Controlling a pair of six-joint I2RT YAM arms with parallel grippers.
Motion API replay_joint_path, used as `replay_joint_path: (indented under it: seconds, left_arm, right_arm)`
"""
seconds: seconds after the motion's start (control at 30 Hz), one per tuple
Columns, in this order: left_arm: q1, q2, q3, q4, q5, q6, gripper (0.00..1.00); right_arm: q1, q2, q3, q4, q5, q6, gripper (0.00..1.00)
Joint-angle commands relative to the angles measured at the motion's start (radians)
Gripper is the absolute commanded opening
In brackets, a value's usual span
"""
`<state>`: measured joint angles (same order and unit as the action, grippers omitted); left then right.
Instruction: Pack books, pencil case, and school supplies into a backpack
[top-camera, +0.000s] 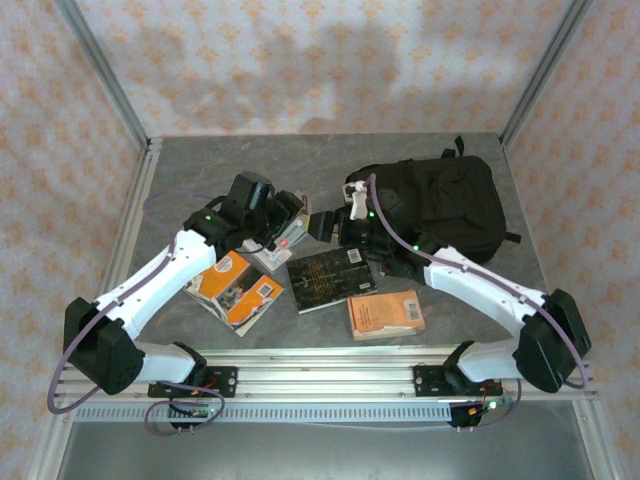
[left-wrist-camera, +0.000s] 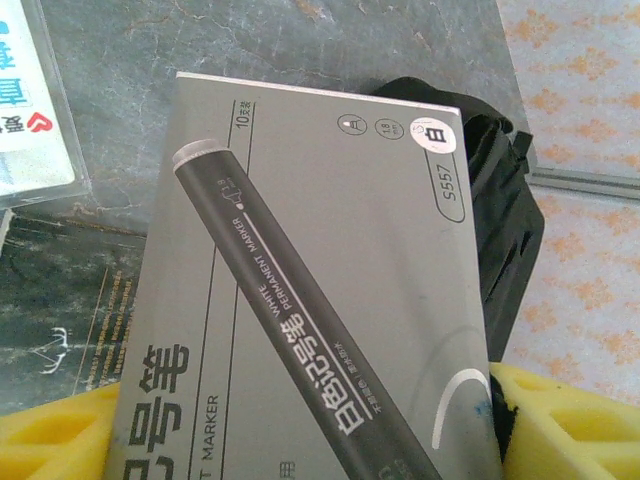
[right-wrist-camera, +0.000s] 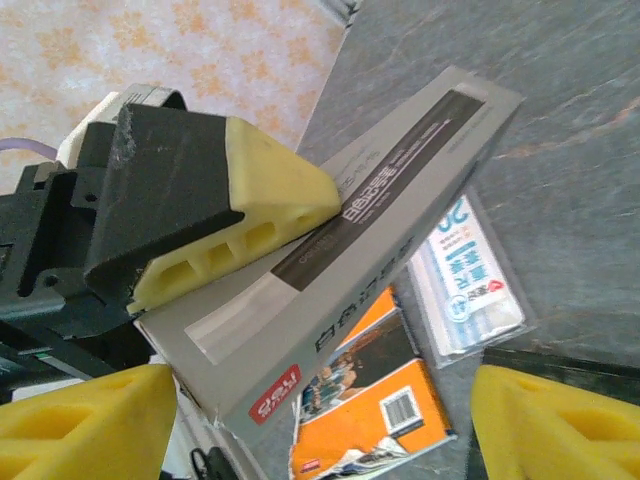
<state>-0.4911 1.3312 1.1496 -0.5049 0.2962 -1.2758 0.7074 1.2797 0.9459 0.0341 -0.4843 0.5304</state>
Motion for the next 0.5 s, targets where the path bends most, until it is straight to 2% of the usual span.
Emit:
replay_joint_path:
  seconds: [0.0, 0.1, 0.2, 0.33, 0.4, 0.47]
  left_arm:
    - [-0.003, -0.012, 0.011, -0.018, 0.012, 0.113, 0.7]
    - [-0.002, -0.022, 0.039, -0.06, 0.006, 0.249, 0.7]
    - [-0.006, -0.053, 0.049, -0.085, 0.004, 0.453, 0.7]
    - [-0.016, -0.139, -0.014, -0.006, 0.018, 0.709, 0.67]
    - [-0.028, -0.172, -0.024, 0.024, 0.028, 0.802, 0.63]
    - [-0.042, -0.193, -0.02, 0.027, 0.024, 0.848, 0.6]
  right_arm:
    - [-0.022, -0.089, -0.001, -0.109, 0.11, -0.049, 0.78]
    - [-0.046, -0.138, 0.002, -0.167, 0.146, -0.042, 0.81]
    - [-0.091, -0.144, 0.055, -0.277, 0.148, -0.024, 0.83]
    - [-0.147, -0.102, 0.145, -0.397, 0.087, 0.036, 0.87]
    - [-0.176, -0.047, 0.16, -0.386, 0.017, 0.113, 0.88]
    - [-0.193, -0.021, 0.149, -0.303, -0.059, 0.208, 0.91]
